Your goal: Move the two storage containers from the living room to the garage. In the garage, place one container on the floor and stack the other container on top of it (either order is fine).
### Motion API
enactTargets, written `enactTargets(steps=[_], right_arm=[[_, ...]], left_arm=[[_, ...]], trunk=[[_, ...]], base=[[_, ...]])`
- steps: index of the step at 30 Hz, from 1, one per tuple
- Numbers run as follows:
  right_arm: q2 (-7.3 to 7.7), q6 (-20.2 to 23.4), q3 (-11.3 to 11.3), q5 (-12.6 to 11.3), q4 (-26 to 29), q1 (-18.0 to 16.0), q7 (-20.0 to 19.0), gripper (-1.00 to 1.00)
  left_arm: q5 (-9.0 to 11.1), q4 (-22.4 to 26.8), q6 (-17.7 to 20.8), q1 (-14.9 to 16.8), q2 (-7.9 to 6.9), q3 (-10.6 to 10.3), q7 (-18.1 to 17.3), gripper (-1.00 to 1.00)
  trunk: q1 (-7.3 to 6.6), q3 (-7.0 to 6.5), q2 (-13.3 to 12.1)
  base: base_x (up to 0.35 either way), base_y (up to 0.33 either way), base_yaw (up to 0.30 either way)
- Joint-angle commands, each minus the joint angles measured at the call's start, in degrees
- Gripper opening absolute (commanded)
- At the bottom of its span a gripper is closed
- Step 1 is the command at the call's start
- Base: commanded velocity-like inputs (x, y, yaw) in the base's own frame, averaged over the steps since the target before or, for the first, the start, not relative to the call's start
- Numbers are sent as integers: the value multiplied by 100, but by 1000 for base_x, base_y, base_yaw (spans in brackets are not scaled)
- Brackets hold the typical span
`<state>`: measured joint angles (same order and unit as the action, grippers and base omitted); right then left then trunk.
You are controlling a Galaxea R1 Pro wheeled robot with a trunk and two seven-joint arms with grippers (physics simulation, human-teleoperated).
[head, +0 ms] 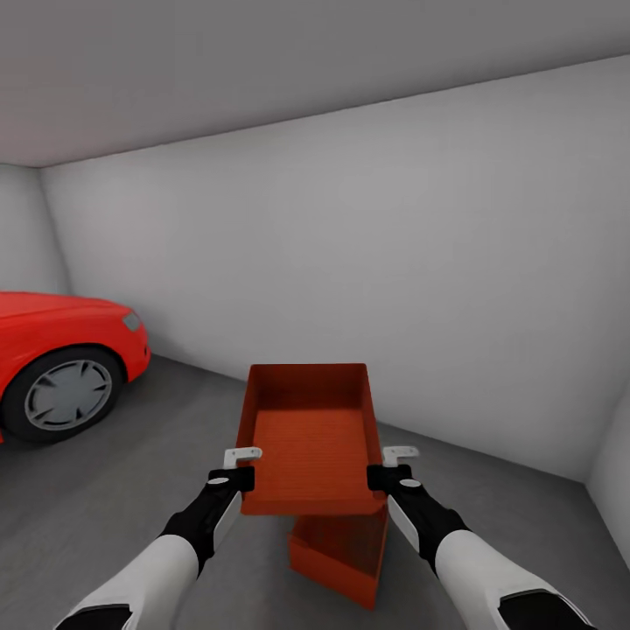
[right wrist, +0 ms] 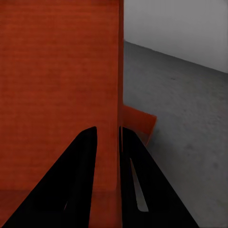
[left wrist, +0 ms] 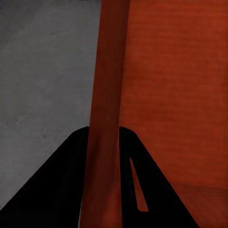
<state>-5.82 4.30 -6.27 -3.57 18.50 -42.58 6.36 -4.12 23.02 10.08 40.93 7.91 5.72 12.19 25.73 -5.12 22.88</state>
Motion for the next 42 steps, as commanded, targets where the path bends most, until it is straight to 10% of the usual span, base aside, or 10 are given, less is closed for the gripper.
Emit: enactTargets(steps=[1,42], right_arm=[[-3,30,-23,-146,5,3,-38,-100],[-6,36,-23,-153,5,1,-38,-100]], left_arm=[[192,273,46,3,8,184,381,-100],[192,282,38,3,8,176,381,-100]], trunk=[[5,3,4],[5,3,4]], base=[[304,188,0],[304,188,-183]])
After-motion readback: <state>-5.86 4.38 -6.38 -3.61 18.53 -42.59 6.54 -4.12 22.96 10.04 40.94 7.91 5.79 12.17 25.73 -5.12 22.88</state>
